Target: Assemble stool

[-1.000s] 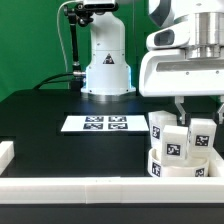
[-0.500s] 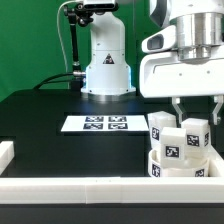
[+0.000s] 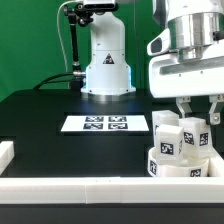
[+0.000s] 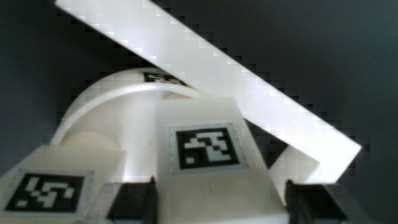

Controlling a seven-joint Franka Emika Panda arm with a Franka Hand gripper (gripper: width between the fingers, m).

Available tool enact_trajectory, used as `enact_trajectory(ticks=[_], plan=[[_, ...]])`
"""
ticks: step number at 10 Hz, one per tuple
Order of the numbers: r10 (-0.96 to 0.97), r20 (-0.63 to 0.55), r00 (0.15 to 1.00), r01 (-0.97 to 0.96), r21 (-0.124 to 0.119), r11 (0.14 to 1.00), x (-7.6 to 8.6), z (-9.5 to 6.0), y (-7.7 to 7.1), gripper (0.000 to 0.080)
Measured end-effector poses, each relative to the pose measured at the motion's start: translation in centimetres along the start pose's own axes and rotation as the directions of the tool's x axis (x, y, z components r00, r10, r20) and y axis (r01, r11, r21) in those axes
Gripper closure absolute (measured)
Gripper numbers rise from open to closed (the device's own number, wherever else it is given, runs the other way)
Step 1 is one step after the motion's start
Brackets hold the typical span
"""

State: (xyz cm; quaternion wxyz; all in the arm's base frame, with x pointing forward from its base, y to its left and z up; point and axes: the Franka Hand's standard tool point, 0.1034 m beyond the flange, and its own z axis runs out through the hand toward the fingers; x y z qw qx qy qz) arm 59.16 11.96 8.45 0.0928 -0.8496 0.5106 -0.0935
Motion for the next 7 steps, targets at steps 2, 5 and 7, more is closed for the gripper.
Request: enact_trajectory(ticks=[2, 5, 7], plan=[[0.111, 0.009, 0.994, -0.111, 0.009, 0.994, 0.14, -0.01, 0.04, 0.0453], [0.311, 0.032, 0.95, -0.312, 0.012, 0.95, 0.33, -0.08, 0.03, 0.0453], [0.457, 0.042, 0.889, -0.457, 0.01, 0.889, 0.25, -0.02, -0.17, 0.0453]])
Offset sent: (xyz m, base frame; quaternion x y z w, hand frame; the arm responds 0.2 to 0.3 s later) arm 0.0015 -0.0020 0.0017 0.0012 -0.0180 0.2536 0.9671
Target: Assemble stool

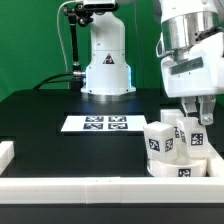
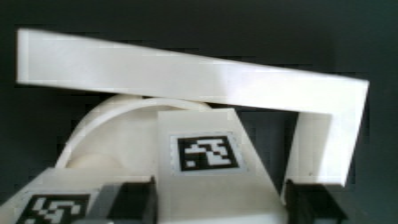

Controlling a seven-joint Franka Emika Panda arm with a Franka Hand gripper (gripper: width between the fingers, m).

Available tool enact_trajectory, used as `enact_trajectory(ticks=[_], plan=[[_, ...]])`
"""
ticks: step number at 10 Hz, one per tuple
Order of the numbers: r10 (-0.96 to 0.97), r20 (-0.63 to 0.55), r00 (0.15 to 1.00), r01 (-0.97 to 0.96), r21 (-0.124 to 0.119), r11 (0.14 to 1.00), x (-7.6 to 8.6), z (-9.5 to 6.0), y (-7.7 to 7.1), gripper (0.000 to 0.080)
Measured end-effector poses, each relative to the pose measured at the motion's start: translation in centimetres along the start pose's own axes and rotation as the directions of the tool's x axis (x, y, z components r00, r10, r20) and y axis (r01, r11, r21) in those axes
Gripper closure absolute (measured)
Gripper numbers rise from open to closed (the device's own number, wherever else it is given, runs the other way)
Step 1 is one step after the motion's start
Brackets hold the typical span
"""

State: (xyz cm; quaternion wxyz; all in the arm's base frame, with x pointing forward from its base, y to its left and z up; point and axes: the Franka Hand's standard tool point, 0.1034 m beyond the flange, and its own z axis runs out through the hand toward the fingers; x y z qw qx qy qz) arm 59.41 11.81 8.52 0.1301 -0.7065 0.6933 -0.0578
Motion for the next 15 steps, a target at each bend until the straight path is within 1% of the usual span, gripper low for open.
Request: enact_trajectory(ticks=[1, 2, 3, 4, 6, 7, 10, 11, 12, 13, 14, 15], plan=[[0.027, 0.002, 1.0, -0.027, 0.001, 1.0, 0.0, 0.0, 0.0, 0.0348], [0.01, 0.002, 1.0, -0.01, 0.001, 1.0, 0.0, 0.0, 0.0, 0.0348], [0.003, 0.003, 1.0, -0.003, 0.0, 1.0, 0.0, 0.0, 0.0, 0.0215], [-0.047, 0.013, 0.999, 0.047, -0.005, 0.999, -0.2, -0.5, -0.3, 0.0169], [-0.082, 0.033, 0.996, 0.082, -0.01, 0.997, -0.9, -1.6, -0.7, 0.0155], [-0.105, 0.035, 0.994, 0.105, -0.002, 0.994, -0.9, -2.0, -1.0, 0.0151], [-0.3, 0.032, 0.954, 0.3, 0.002, 0.954, -0.8, -1.7, -0.8, 0.0151], [-0.446, 0.034, 0.894, 0.447, -0.009, 0.895, -0.6, -1.7, -0.8, 0.0151], [-0.562, 0.03, 0.827, 0.562, -0.01, 0.827, -0.3, -1.9, -0.9, 0.0151], [-0.654, 0.023, 0.756, 0.655, -0.015, 0.756, -0.3, -1.9, -1.0, 0.0151], [-0.752, 0.026, 0.659, 0.752, -0.026, 0.658, -0.5, -1.9, -1.1, 0.0151], [-0.822, 0.03, 0.568, 0.823, -0.029, 0.568, -0.4, -1.9, -1.1, 0.0151]])
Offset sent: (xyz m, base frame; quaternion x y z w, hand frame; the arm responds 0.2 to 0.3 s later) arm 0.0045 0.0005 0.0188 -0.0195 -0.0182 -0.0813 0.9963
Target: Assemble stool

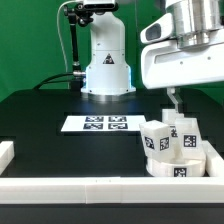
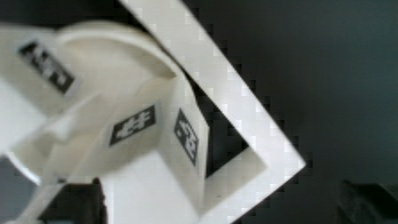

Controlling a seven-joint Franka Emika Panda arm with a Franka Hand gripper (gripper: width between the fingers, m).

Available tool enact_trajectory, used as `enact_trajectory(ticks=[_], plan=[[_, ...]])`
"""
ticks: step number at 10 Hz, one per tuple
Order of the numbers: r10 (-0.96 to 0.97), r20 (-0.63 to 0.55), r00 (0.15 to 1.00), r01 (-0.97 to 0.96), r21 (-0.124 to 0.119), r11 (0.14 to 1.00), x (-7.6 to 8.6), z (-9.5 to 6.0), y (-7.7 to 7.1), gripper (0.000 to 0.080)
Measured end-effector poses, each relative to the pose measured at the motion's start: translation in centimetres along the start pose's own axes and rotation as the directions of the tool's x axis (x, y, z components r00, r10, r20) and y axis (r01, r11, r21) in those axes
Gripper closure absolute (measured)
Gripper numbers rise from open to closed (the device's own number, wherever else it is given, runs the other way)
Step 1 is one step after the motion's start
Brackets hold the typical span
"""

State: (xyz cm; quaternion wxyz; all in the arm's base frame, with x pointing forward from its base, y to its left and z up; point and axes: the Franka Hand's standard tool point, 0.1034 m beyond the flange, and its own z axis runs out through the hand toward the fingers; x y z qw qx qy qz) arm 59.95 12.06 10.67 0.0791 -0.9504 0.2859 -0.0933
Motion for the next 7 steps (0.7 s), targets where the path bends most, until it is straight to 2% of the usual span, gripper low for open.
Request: enact_trajectory(ticks=[5, 7], plan=[[-0.305, -0.001, 0.952, 0.305, -0.003, 0.952, 0.16, 0.04, 0.18, 0.0151], [-0.505, -0.008, 0.863, 0.505, -0.021, 0.863, 0.23, 0.05, 0.19, 0.0151]])
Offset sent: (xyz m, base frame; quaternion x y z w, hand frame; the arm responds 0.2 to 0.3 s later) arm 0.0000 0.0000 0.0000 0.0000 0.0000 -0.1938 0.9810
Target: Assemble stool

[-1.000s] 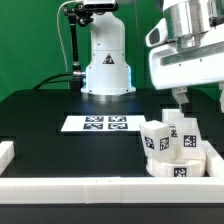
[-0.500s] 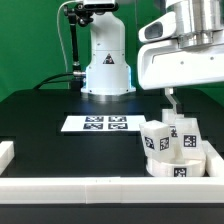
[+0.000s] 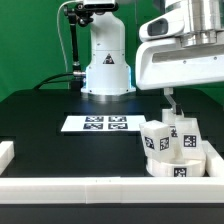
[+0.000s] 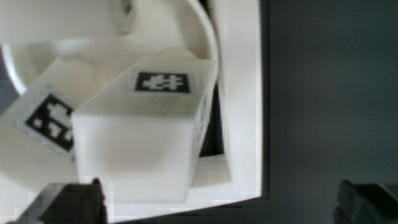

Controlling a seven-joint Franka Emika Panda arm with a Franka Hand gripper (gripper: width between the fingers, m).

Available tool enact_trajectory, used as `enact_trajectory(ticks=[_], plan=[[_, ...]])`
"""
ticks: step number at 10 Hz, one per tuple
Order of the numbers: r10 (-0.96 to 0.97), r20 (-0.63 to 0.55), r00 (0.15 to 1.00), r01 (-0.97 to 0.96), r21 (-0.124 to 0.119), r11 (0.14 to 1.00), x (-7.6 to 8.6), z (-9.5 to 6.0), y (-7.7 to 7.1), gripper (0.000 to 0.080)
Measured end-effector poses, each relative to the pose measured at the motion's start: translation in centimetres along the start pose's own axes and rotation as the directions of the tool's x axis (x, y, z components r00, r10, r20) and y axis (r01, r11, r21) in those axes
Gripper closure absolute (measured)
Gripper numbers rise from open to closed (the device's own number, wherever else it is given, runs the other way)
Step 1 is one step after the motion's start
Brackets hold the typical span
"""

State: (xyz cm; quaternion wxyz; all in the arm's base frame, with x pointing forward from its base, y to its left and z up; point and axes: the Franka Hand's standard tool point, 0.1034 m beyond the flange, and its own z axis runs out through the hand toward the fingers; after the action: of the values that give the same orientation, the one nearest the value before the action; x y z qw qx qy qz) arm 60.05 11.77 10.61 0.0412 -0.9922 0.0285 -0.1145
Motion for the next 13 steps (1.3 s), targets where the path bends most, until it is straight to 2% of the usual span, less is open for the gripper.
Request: enact_trajectory(ticks=[3, 5, 6, 11, 13], plan=[[-0.309, 0.004, 0.951, 0.309, -0.025, 0.951, 0.5, -0.2, 0.2, 0.0151], [-0.531, 0.021, 0.847, 0.531, -0.042, 0.846, 0.5, -0.2, 0.0, 0.0151], [-0.647, 0.04, 0.762, 0.648, -0.045, 0.761, 0.6, -0.1, 0.1, 0.0151], [-0.879, 0.107, 0.464, 0.885, -0.028, 0.464, -0.1, 0.5, 0.8, 0.0151], [-0.919, 0.121, 0.375, 0.927, -0.021, 0.375, -0.2, 0.6, 1.2, 0.0151]])
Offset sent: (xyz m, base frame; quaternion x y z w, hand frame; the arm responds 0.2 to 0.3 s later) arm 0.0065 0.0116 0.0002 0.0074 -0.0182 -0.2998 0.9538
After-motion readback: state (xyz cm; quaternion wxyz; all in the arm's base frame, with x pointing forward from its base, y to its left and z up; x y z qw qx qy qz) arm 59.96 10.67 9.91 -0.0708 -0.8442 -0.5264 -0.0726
